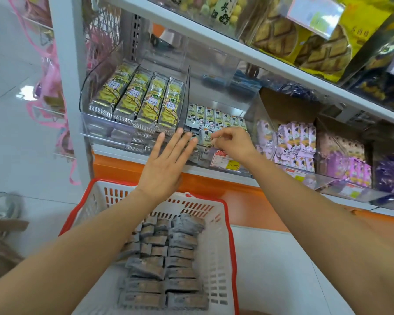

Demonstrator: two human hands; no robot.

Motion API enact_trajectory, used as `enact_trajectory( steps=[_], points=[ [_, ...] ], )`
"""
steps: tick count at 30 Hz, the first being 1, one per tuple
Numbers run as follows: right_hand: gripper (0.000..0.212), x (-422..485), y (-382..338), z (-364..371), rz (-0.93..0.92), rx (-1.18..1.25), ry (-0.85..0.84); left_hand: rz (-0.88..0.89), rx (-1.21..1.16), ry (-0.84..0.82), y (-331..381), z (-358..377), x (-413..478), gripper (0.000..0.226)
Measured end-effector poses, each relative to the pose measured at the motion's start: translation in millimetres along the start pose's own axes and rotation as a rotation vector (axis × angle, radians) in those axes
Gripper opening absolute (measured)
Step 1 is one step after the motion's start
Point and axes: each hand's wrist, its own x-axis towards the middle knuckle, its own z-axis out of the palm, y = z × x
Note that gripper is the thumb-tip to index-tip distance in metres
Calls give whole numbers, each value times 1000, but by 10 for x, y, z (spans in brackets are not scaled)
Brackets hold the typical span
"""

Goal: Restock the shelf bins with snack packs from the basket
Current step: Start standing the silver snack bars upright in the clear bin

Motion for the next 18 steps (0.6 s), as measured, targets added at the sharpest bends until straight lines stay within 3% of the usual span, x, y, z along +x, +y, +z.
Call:
enact_trajectory(
  steps=[6,10,18],
  points=[
    [25,-350,39,-81,-289,102,126,-51,56,-109,85,-134,-36,98],
    [25,-679,112,-72,-436,128,105,-59,120,-170,178,-234,-95,94],
    [23,-973,600,213,-356,62,-65,75,154,-170,355,-241,-109,57]
  ],
)
